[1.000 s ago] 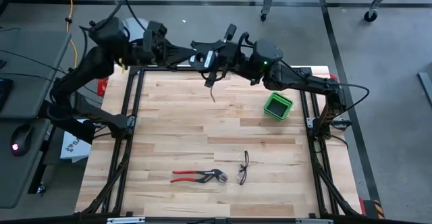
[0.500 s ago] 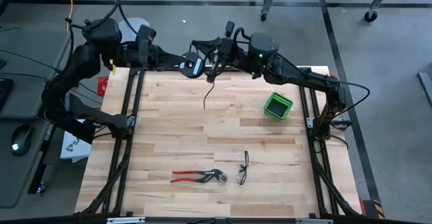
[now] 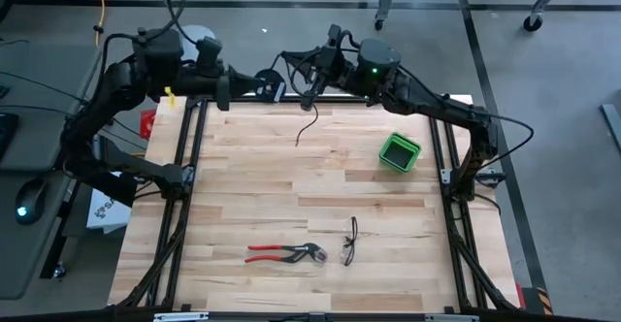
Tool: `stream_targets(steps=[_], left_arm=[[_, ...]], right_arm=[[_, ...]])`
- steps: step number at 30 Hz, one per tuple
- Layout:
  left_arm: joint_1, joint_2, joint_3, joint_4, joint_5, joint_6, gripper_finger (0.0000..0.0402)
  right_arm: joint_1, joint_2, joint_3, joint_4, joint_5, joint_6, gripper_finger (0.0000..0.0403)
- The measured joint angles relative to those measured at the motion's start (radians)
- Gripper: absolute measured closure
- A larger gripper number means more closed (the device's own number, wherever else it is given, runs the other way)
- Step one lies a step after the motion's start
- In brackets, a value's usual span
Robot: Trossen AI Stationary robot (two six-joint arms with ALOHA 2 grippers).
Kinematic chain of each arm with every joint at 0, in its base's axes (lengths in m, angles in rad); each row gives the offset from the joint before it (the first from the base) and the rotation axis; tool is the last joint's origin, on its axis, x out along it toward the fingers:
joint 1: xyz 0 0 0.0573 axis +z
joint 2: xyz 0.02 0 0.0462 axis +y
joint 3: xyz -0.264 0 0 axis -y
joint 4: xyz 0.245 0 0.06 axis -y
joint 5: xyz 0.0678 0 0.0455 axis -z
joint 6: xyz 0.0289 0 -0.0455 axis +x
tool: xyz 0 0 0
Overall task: Coil cords
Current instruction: Coil the black wire on the black spool
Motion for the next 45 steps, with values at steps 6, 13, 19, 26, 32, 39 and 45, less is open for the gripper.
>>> stream_targets(steps=[6,13,19,26,32,39,45], left_arm=[[-0.001,-0.003,0.0,0.056,-0.071,0.189,0.0401],[-0.002,-0.004,0.0,0.117,-0.104,0.396,0.0402],[-0.002,-0.009,0.0,0.146,-0.107,0.55,0.0401],[-0.002,-0.017,0.0,0.161,-0.112,0.646,0.0401],[-0.015,-0.017,0.0,0.244,-0.099,0.634,0.0401],[-0.06,-0.017,0.001,0.323,-0.096,0.591,0.0401],[-0.102,-0.017,0.001,0.384,-0.095,0.525,0.0401]], right_arm=[[0.0,-0.001,0.001,-0.06,0.013,0.005,0.0402],[-0.001,-0.001,0.0,-0.084,0.043,0.096,0.0402],[-0.001,-0.001,0.001,-0.107,0.043,0.214,0.0402],[-0.001,0.0,0.001,-0.123,0.043,0.308,0.0363],[-0.001,0.001,0.001,-0.159,0.043,0.39,0.0278],[-0.001,0.002,0.0,-0.19,0.043,0.449,0.0223],[0.0,0.002,0.0,-0.203,0.036,0.47,0.0219]])
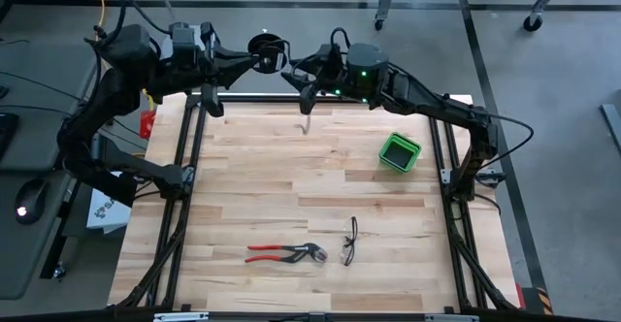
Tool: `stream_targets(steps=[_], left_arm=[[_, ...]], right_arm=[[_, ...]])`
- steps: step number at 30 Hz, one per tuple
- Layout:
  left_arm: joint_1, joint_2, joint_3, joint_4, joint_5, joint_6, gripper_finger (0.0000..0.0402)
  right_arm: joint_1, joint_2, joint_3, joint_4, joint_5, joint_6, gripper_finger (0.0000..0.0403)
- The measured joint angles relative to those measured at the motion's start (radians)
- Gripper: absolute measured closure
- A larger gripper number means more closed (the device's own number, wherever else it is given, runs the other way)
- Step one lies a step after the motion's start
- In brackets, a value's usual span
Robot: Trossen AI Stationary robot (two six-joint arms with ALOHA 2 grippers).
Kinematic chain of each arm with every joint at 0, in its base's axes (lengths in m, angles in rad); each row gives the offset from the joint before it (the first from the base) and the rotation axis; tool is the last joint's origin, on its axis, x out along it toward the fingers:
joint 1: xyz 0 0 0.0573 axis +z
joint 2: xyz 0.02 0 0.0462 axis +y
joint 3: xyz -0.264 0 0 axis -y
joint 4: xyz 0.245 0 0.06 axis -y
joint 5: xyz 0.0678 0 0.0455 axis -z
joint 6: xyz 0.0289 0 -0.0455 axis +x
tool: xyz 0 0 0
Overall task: Coil cords
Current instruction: Coil the black wire on the black spool
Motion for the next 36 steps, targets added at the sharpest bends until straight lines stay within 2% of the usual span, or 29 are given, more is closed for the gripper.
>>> stream_targets(steps=[3,10,17,26,32,36], left_arm=[[-0.023,0.0,0.0,0.042,-0.006,-0.007,0.0401],[-0.068,0.0,0.0,0.06,-0.104,0.004,0.0401],[-0.089,0.004,0.0,0.089,-0.111,-0.004,0.0401],[-0.125,0.018,0.001,0.164,-0.112,-0.014,0.0402],[-0.131,0.018,0.0,0.183,-0.031,-0.061,0.0401],[-0.131,0.018,0.0,0.21,0.031,-0.084,0.0401]], right_arm=[[0.0,0.0,0.0,-0.035,-0.003,-0.001,0.0219],[0.01,-0.039,-0.001,-0.074,-0.02,-0.003,0.0219],[0.011,-0.08,-0.001,-0.088,-0.032,0.002,0.0219],[0.014,-0.074,-0.001,-0.091,-0.102,0.049,0.0219],[0.016,-0.074,-0.001,-0.06,-0.226,0.062,0.0219],[0.016,-0.075,-0.001,-0.071,-0.259,0.071,0.0219]])
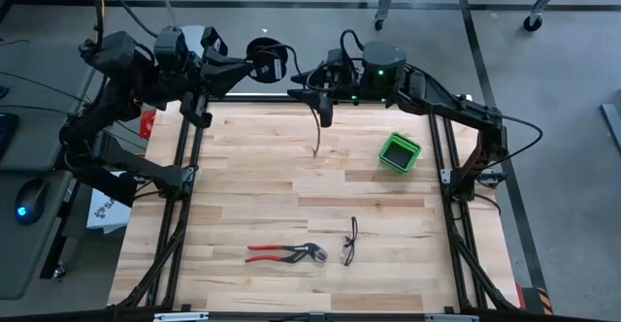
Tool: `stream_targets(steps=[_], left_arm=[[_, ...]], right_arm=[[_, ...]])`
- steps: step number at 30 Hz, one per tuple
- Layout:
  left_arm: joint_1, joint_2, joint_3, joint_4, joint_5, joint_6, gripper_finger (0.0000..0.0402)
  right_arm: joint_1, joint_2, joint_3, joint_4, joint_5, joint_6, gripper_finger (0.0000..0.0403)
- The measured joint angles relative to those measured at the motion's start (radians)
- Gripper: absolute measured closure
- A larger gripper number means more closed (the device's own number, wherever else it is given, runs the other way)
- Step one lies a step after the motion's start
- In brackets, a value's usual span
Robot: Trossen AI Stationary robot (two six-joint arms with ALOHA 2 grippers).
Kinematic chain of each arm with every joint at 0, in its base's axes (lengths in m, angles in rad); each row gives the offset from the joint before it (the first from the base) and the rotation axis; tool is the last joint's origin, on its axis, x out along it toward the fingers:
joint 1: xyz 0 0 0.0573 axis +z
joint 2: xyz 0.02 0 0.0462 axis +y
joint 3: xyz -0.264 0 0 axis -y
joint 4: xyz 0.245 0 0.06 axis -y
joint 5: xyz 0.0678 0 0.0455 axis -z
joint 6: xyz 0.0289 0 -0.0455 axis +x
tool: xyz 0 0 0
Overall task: Coil cords
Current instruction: Coil the black wire on the black spool
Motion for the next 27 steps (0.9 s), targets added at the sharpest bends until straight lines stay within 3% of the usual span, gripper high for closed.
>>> stream_targets(steps=[12,27], left_arm=[[0.0,-0.009,0.0,0.01,0.013,-0.008,0.0402],[0.0,0.006,0.0,0.07,0.062,-0.051,0.0402]], right_arm=[[0.019,-0.064,0.001,-0.046,-0.07,-0.023,0.0264],[0.02,-0.065,0.001,-0.036,-0.065,-0.021,0.0268]])
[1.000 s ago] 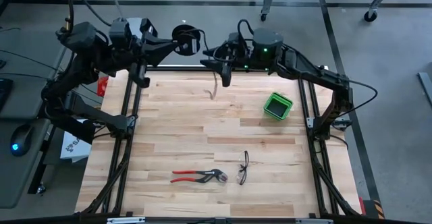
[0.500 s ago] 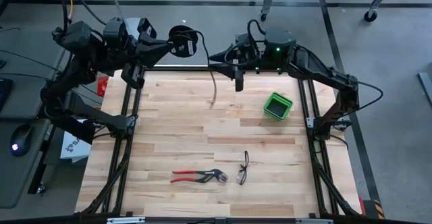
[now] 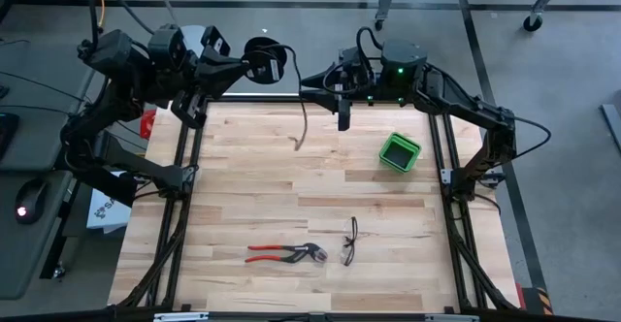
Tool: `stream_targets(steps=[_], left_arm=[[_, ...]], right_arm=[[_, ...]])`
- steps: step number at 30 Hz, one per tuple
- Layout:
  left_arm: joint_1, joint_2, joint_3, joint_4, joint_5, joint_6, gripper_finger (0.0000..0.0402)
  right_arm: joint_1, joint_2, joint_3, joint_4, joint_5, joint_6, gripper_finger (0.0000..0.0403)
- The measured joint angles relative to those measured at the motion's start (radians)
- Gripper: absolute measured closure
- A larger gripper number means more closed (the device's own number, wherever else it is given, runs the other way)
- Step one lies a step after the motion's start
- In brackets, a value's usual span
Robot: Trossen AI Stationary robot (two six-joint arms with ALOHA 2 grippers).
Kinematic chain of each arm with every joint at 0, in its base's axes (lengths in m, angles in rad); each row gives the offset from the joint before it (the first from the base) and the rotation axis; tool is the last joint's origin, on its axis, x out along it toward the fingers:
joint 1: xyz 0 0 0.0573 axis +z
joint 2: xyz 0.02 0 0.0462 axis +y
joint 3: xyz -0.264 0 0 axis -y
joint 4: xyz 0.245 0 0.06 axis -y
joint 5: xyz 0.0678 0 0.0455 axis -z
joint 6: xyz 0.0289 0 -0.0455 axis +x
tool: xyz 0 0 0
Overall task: Coil cords
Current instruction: Coil the black wire on the black spool
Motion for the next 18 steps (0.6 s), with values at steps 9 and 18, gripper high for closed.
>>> stream_targets(steps=[9,18], left_arm=[[0.0,0.008,0.0,0.01,0.022,-0.002,0.0401],[0.0,0.013,0.0,0.009,0.021,-0.002,0.0401]], right_arm=[[0.019,0.0,0.0,0.002,-0.014,0.019,0.0268],[0.032,0.0,0.0,0.007,-0.025,0.019,0.0274]])
